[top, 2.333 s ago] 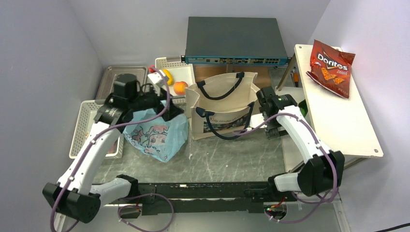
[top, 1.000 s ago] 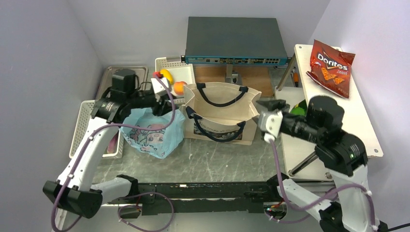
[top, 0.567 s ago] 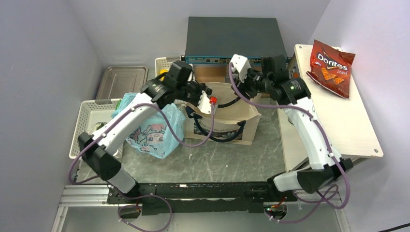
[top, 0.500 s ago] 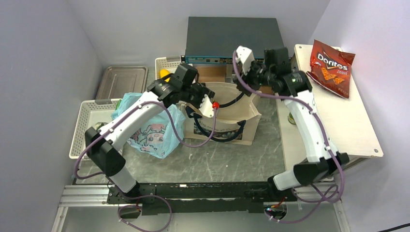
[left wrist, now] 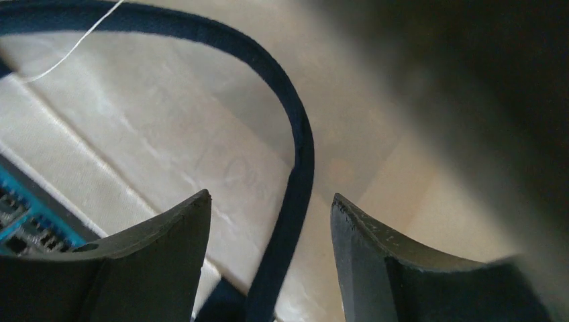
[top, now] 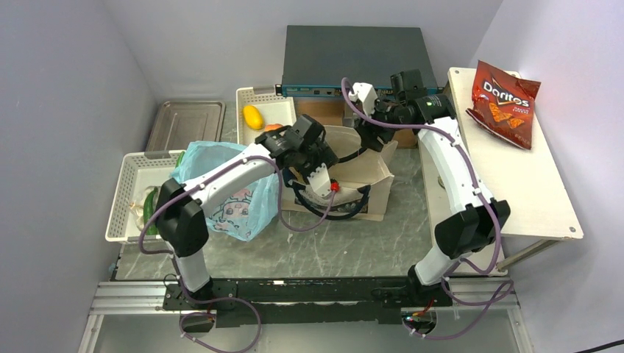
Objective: Untie the knot of the grocery bags and take out the mixed food
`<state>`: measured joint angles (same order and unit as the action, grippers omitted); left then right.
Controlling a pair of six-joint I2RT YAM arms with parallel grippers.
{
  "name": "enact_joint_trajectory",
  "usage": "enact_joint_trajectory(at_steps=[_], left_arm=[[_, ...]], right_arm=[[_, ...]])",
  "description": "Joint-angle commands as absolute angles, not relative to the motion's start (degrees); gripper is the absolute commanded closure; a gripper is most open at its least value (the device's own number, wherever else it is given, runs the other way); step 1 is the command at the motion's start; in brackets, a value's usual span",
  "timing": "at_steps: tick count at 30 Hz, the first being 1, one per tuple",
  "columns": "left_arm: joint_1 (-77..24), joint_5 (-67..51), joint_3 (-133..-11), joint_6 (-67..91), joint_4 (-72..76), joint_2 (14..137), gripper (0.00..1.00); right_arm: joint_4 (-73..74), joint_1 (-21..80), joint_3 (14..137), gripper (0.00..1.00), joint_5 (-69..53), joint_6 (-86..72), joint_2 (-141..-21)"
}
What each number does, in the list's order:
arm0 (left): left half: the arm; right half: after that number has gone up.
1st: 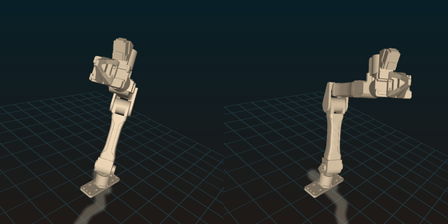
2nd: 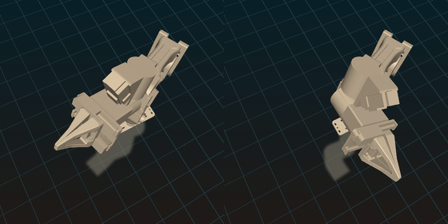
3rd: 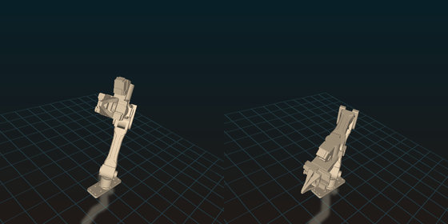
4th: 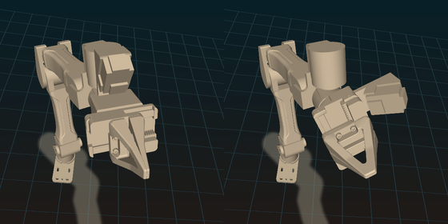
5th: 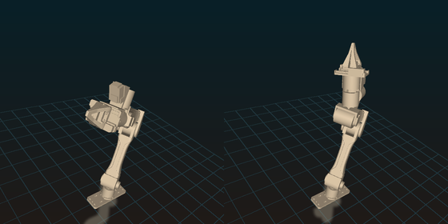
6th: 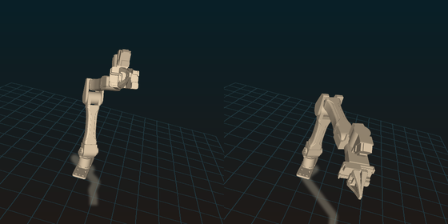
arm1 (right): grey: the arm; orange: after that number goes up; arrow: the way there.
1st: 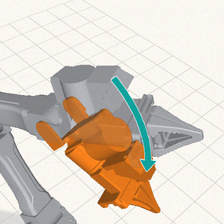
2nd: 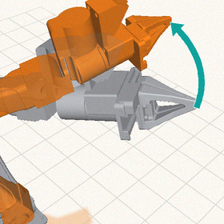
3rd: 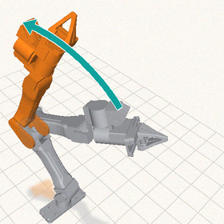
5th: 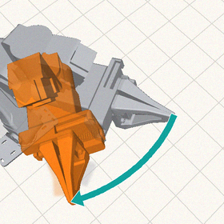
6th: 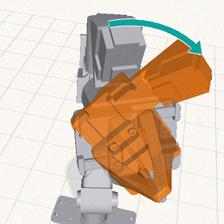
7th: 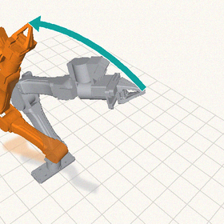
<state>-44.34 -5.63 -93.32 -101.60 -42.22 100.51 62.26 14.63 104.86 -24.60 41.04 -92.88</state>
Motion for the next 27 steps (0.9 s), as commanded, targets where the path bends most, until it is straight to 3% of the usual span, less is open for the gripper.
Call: enact_joint_trajectory(at_steps=[1,5,11,12,19,27], left_arm=[[-45.2,4.5,-92.6,-107.7,-36.3,103.8,0.31],[-45.3,10.2,-90.9,-109.7,-30.3,106.4,0.39],[-45.3,0.3,-92.0,-102.8,-31.3,101.7,0.96],[-45.2,-2.7,-92.2,-101.0,-32.6,100.2,1.00],[-42.5,-23.4,-95.3,-85.7,-41.3,92.0,1.00],[-34.4,-46.2,-108.0,-64.8,-47.3,95.0,1.00]], right_arm=[[64.6,14.0,103.3,0.39,-24.7,44.6,-93.3],[66.6,13.1,103.1,0.46,-27.5,46.7,-93.7],[66.6,9.7,104.0,0.45,-32.8,47.6,-92.6],[66.5,8.8,104.2,0.44,-34.4,47.8,-92.0],[58.4,3.6,98.7,0.12,-45.1,48.8,-83.3],[52.2,3.6,89.1,0.02,-49.5,55.1,-74.3]])
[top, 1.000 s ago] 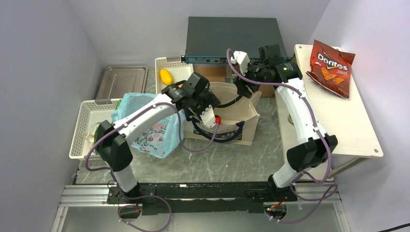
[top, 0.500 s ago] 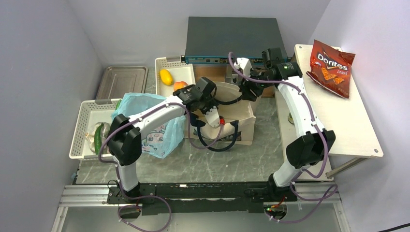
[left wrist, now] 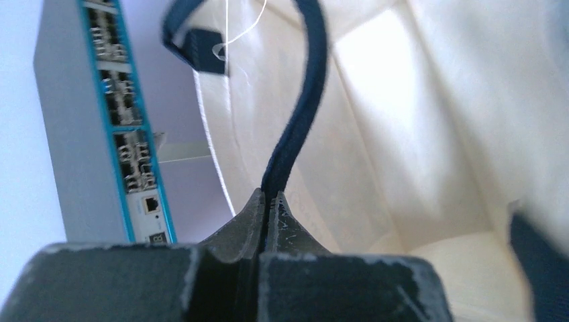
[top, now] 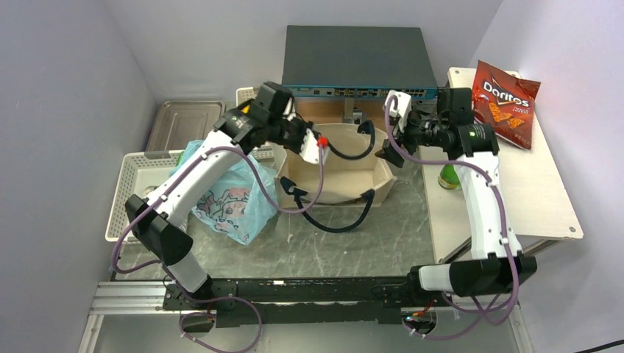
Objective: Untie the knot of the grocery bags and take out the mixed food
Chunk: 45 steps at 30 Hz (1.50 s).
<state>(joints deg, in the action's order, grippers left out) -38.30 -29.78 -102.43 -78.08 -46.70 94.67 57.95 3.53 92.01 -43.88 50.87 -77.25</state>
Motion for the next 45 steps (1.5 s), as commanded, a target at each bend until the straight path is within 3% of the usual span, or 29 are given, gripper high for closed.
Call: enact_joint_trajectory(at_steps=[1,6,11,17,22,30,39,45], left_arm=[[-33.3,-49.0,-108.4,-62.3,-46.4,95.0,1.00],[-29.9,-61.2,-109.4,-54.2,-44.0,95.8,1.00],[-27.4,-68.4,-109.3,-37.3,-35.9,97.6,1.00],[-22.2,-72.2,-99.8,9.9,-1.8,98.1,1.00],[-20.1,-71.5,-93.8,35.4,20.9,99.1,1.00],[-18.4,-61.1,-86.8,47.2,15.7,95.9,1.00],[-16.7,-49.3,-79.7,51.8,-3.3,90.9,1.00],[-15.8,-47.2,-77.3,52.9,-4.5,89.1,1.00]], right_arm=[[52.1,3.5,88.7,0.02,-50.1,55.5,-73.9],[52.1,3.9,86.9,0.00,-51.5,60.8,-72.6],[34.1,5.3,80.0,0.01,-47.8,51.1,-70.2],[24.8,5.3,81.6,0.05,-43.5,40.3,-74.1],[25.4,5.2,82.5,0.03,-42.1,41.2,-77.8],[28.6,5.1,84.0,0.06,-41.9,45.4,-83.7],[40.2,5.4,82.1,0.51,-45.0,66.1,-83.1],[42.4,5.9,77.9,0.94,-44.9,72.2,-79.4]])
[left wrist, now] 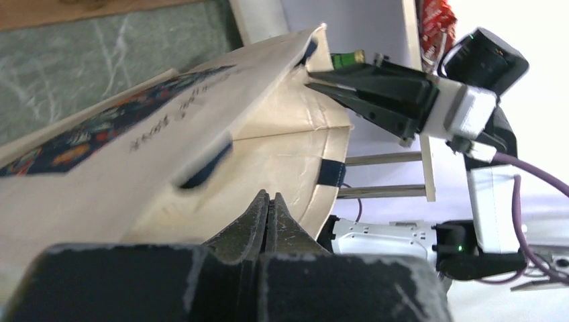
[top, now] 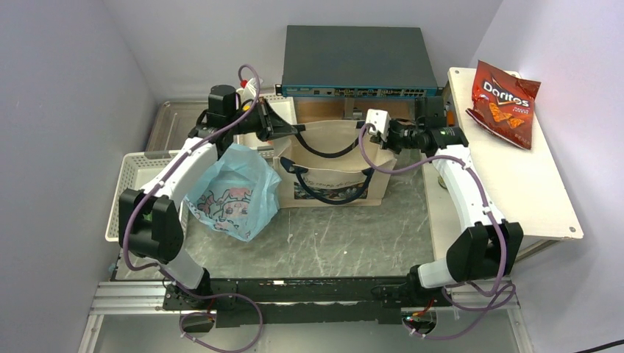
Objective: Untie the knot of the grocery bags and take out the mixed food
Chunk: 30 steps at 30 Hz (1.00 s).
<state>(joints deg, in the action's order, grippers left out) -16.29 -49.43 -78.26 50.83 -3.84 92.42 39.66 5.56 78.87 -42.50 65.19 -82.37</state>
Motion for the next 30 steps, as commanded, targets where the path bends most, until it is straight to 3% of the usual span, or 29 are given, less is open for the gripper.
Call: enact_joint_trajectory(at_steps=[1,3,6,10,13,17,25,28,30], left_arm=[[-15.7,-50.1,-76.8,51.9,0.4,88.8,1.00],[-15.8,-56.1,-81.4,39.5,3.2,89.5,0.82],[-18.0,-56.8,-97.5,5.1,-20.1,91.6,0.62],[-27.4,-45.3,-110.1,-45.2,-50.6,92.4,0.55],[-36.9,-27.2,-103.6,-70.5,-55.9,90.1,0.58],[-42.9,-15.6,-91.3,-84.6,-46.7,87.5,0.57],[-44.1,-0.8,-89.7,-93.9,-43.3,97.8,0.32],[-44.2,0.2,-87.4,-97.3,-40.4,97.7,0.29],[-44.1,-7.6,-92.6,-94.9,-46.8,96.3,0.29]], right_arm=[[41.9,5.9,77.7,0.97,-44.7,71.6,-79.2],[40.0,5.9,77.2,0.98,-44.6,69.6,-78.9],[38.9,5.9,78.0,0.99,-45.1,66.5,-79.1],[40.6,5.9,79.3,0.99,-45.2,65.1,-79.8],[42.1,5.9,79.5,0.99,-45.3,65.0,-79.9],[42.4,5.9,78.8,0.98,-45.6,64.0,-78.8],[46.0,5.8,77.4,0.93,-45.7,66.2,-77.2],[47.7,5.8,76.6,0.92,-45.8,68.2,-76.4],[48.3,6.0,76.1,0.92,-45.9,69.2,-75.8]])
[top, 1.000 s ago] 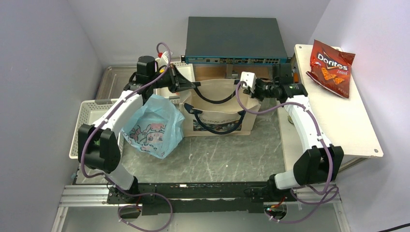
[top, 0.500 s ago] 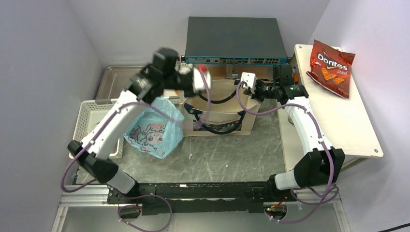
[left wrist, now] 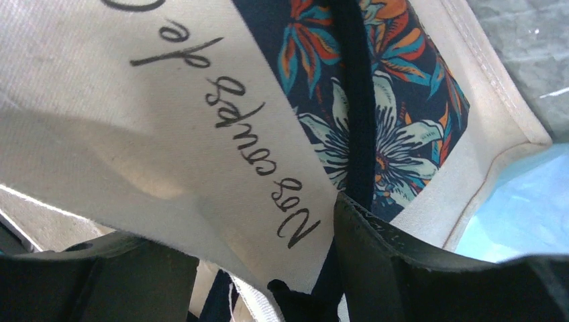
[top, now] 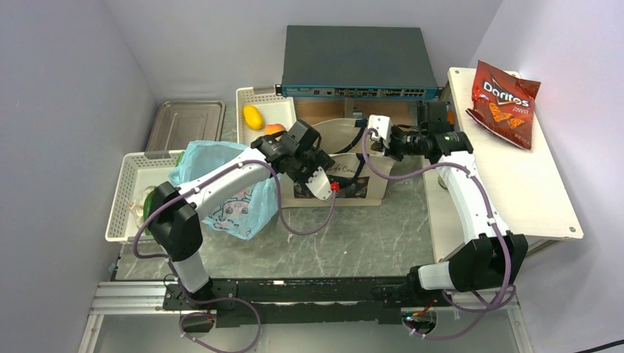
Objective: Untie the knot of the grocery bags and take out the mixed food
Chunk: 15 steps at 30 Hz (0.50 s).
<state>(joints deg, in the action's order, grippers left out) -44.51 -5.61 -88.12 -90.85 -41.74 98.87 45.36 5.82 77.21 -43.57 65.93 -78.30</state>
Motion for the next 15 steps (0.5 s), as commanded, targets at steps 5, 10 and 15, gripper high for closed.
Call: enact_joint_trajectory(at_steps=[5,10,15], left_arm=[[-41.9,-34.2,-112.9,-86.7,-68.4,93.2,0.26],[-37.9,-37.5,-116.7,-81.5,-66.7,92.8,0.23],[-38.1,-28.7,-112.2,-87.8,-63.7,96.0,0.29]], right_arm=[[51.2,6.0,75.8,0.84,-46.8,71.9,-73.9],[54.4,6.9,73.4,0.54,-46.7,77.9,-71.2],[55.5,7.9,69.9,0.33,-44.8,81.9,-68.1]])
